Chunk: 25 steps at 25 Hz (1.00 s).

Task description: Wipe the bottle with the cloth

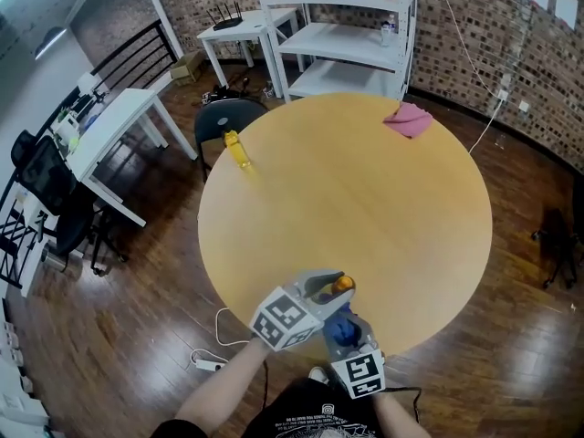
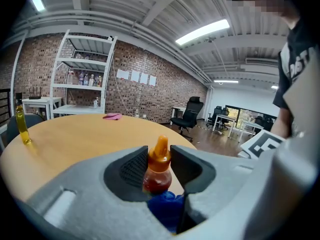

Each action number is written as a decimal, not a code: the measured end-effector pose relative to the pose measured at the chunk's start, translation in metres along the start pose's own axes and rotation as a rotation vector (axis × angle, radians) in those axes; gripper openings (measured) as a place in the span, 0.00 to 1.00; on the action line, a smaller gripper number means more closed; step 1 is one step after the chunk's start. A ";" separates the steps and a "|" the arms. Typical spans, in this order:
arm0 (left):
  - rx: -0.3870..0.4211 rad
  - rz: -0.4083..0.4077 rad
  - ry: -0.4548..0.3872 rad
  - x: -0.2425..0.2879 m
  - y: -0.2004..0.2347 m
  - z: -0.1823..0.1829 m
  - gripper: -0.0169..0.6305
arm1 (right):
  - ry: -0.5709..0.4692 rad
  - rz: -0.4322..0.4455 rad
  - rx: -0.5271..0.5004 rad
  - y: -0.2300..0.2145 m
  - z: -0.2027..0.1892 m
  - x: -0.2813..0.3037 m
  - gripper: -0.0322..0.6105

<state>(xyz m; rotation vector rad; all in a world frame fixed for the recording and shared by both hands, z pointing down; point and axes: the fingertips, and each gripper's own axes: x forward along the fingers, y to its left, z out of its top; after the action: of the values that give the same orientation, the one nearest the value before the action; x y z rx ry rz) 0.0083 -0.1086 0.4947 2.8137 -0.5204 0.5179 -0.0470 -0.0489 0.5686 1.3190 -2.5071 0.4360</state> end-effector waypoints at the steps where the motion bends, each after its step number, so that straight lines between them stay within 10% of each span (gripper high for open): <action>1: -0.001 0.002 -0.003 0.000 0.000 0.000 0.24 | 0.000 -0.011 0.007 -0.004 -0.001 -0.006 0.22; 25: 0.012 0.060 -0.106 -0.010 -0.004 0.018 0.30 | -0.067 -0.176 0.105 -0.050 0.016 -0.068 0.22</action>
<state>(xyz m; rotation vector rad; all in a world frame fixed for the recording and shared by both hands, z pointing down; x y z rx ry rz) 0.0061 -0.1071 0.4739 2.8564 -0.6263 0.3860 0.0300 -0.0312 0.5350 1.6032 -2.4228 0.4978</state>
